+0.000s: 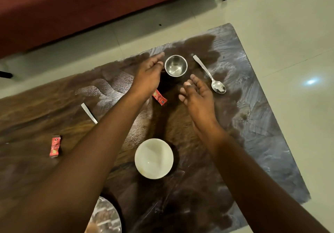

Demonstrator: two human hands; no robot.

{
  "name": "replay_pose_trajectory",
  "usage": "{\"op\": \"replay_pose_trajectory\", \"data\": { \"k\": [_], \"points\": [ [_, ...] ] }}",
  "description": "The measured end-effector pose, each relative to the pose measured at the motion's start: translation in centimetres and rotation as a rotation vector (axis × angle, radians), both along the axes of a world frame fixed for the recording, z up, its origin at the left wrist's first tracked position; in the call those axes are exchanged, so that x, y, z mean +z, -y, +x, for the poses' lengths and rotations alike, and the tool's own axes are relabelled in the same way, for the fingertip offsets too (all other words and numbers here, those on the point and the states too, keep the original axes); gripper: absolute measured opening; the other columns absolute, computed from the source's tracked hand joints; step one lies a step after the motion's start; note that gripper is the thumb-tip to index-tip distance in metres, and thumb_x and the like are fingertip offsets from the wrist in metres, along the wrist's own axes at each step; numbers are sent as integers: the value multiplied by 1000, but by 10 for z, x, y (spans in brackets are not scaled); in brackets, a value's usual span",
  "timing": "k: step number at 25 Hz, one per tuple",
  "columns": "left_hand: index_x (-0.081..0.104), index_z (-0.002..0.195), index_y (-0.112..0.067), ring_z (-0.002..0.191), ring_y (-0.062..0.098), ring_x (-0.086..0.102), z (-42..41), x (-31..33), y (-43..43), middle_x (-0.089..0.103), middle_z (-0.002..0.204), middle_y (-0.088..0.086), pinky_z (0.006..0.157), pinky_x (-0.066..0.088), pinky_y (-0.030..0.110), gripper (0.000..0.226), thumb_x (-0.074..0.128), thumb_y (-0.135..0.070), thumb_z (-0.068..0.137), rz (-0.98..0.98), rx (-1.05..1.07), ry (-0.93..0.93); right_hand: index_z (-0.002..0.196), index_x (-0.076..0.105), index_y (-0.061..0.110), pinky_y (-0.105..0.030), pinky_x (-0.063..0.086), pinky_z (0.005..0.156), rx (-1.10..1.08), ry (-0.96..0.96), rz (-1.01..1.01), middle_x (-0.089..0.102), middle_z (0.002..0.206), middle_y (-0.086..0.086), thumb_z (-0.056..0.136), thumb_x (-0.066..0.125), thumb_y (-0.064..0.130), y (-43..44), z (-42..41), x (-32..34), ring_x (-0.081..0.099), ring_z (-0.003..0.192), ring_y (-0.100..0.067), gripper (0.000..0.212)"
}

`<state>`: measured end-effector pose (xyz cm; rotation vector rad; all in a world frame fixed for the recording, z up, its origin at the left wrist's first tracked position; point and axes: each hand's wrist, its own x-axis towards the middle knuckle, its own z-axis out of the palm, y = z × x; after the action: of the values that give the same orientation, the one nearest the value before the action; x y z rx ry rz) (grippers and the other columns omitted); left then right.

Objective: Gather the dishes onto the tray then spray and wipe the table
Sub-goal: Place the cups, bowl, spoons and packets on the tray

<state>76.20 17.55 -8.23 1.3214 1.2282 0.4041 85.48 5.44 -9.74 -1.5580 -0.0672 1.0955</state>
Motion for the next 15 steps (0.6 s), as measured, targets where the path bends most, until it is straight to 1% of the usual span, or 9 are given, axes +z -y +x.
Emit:
{"op": "replay_pose_trajectory", "data": {
  "k": [1, 3, 5, 7, 9, 10, 13, 14, 15],
  "points": [
    [57, 153, -14, 150, 16, 49, 6, -5, -4, 56, 161, 3, 128, 37, 41, 43, 46, -9, 112, -28, -10, -7, 153, 50, 14, -39, 55, 108, 14, -12, 0, 59, 149, -13, 108, 58, 13, -5, 1, -4, 62, 134, -24, 45],
    [59, 151, -10, 149, 18, 50, 11, -13, -4, 58, 159, 5, 128, 37, 42, 43, 46, -7, 111, -62, -25, 0, 156, 48, 13, -35, 54, 107, 38, -35, 13, 59, 152, -10, 110, 54, 12, -13, 1, -10, 61, 135, -20, 47],
    [60, 150, -9, 148, 17, 52, 7, -16, 1, 60, 157, 6, 127, 39, 41, 42, 46, -4, 111, -74, -4, 24, 154, 51, 14, -31, 55, 105, 37, -36, 21, 64, 148, -9, 110, 53, 12, -19, 1, -12, 65, 128, -15, 45],
    [63, 148, -7, 144, 17, 57, 1, -15, 9, 66, 151, 7, 125, 43, 42, 40, 47, -3, 111, -73, 42, 51, 150, 56, 10, -35, 54, 110, 2, -41, 41, 68, 143, -11, 109, 56, 12, -21, 0, -12, 66, 129, -17, 41],
    [66, 144, -5, 137, 19, 63, -10, -9, 19, 71, 144, 8, 121, 47, 44, 38, 51, -2, 110, -63, 124, 101, 147, 60, 9, -41, 53, 113, -6, 3, 54, 69, 140, -10, 108, 58, 13, -22, -7, -7, 65, 132, -20, 39],
    [67, 143, -4, 135, 20, 66, -17, -4, 25, 72, 142, 9, 119, 50, 45, 36, 53, -2, 109, -62, 185, 135, 145, 62, 10, -43, 54, 112, 8, 42, 60, 70, 139, -9, 108, 59, 16, -22, -12, -2, 66, 131, -20, 38],
    [69, 140, -3, 127, 21, 72, -49, 14, 47, 76, 135, 10, 113, 55, 44, 34, 60, -5, 107, -23, 375, 205, 141, 66, 13, -37, 65, 91, 78, 139, 120, 75, 129, -7, 106, 63, 20, -21, -39, 21, 75, 114, -16, 37],
    [70, 139, -5, 126, 19, 72, -63, 20, 55, 77, 133, 9, 112, 56, 43, 34, 62, -7, 106, 0, 434, 212, 140, 67, 13, -38, 65, 90, 121, 192, 128, 77, 126, -7, 105, 65, 21, -19, -50, 28, 75, 112, -18, 36],
    [71, 138, -6, 126, 19, 72, -77, 24, 62, 77, 133, 8, 112, 56, 44, 33, 65, -9, 106, 9, 490, 226, 140, 68, 15, -43, 63, 96, 174, 257, 121, 77, 127, -6, 104, 66, 23, -17, -62, 34, 74, 116, -19, 36]
  ]
}}
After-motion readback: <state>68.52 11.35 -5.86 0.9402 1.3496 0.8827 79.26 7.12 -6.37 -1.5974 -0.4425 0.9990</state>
